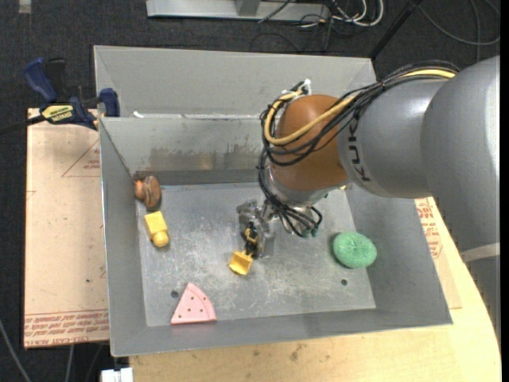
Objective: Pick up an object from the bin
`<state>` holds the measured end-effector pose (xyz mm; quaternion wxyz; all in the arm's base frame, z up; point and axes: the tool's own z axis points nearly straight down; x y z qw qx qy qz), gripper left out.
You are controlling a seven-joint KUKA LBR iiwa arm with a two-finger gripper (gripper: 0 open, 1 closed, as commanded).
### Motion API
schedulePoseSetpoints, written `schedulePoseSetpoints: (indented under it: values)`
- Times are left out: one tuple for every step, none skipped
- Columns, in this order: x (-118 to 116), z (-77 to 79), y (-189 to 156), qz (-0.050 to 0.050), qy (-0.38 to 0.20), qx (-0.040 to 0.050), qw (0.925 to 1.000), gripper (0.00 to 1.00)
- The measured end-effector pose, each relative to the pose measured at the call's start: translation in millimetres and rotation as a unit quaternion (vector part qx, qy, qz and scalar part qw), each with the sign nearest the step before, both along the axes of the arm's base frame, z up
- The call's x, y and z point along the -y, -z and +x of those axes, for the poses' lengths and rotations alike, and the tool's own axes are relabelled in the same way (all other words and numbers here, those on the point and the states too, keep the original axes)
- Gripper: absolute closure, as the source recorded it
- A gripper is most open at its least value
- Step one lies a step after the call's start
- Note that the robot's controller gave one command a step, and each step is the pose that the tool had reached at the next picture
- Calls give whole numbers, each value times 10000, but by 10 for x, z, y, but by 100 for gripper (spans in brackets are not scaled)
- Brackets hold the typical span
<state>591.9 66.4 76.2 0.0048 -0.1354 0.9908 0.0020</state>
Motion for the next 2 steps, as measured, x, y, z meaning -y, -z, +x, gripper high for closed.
schedulePoseSetpoints:
  values:
    - [0,1,-1,1,1,1,10000,100]
    - [424,-144,-277,-21,-399,-38,9992,100]
